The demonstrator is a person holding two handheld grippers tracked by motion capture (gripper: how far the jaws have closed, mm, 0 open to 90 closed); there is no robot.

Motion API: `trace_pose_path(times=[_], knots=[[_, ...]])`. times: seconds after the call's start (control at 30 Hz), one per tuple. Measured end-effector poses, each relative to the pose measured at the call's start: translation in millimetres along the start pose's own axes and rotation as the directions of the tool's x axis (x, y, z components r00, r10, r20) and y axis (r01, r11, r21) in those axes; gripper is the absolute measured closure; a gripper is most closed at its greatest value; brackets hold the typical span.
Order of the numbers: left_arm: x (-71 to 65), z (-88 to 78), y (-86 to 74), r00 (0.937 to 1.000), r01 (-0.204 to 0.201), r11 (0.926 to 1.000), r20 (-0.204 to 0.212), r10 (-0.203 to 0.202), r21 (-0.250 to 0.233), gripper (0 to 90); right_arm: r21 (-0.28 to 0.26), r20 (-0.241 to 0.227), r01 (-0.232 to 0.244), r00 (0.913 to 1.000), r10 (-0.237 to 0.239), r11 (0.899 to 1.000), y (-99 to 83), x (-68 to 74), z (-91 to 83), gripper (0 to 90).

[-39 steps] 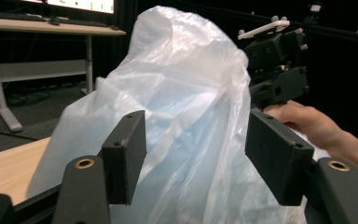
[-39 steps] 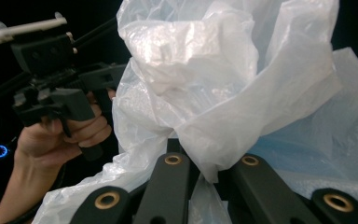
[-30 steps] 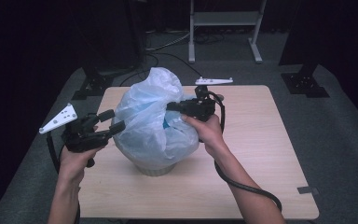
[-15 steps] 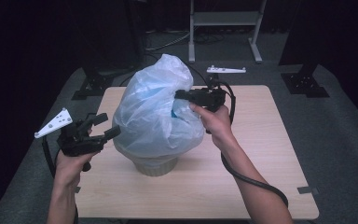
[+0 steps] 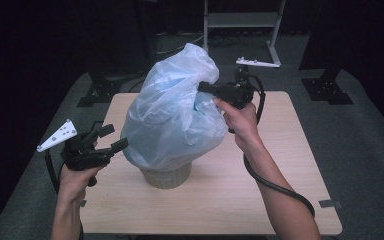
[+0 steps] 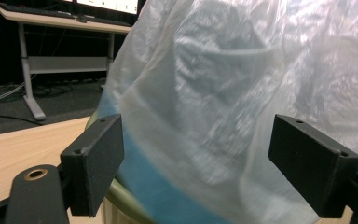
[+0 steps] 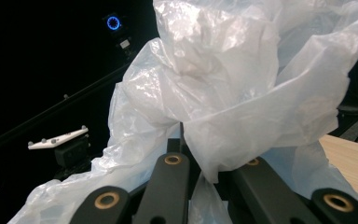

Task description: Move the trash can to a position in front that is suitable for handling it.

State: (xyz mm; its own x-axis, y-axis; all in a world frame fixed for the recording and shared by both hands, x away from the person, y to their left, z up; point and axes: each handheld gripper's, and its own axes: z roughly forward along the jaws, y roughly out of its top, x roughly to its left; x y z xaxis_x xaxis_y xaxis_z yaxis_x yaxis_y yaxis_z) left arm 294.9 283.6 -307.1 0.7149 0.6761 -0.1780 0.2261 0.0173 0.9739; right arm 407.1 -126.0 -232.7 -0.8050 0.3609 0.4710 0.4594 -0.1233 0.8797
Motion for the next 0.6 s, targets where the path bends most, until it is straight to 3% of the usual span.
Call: trace_pose_path(times=[0.4, 0.6], knots=[[0.2, 3.6, -1.4, 1.0000, -0.004, 0.9999, 0.004, 0.004, 0.016, 16.9, -0.048, 0.040, -0.007, 0.9991, 0.009, 0.999, 15.4, -3.7, -19.7, 87.4], [0.3, 4.3, -1.3, 1.0000, -0.001, 0.9999, 0.004, 0.001, 0.014, 16.9, -0.086, 0.073, 0.006, 0.9974, 0.001, 0.996, 27.6, -3.2, -39.1, 87.4]])
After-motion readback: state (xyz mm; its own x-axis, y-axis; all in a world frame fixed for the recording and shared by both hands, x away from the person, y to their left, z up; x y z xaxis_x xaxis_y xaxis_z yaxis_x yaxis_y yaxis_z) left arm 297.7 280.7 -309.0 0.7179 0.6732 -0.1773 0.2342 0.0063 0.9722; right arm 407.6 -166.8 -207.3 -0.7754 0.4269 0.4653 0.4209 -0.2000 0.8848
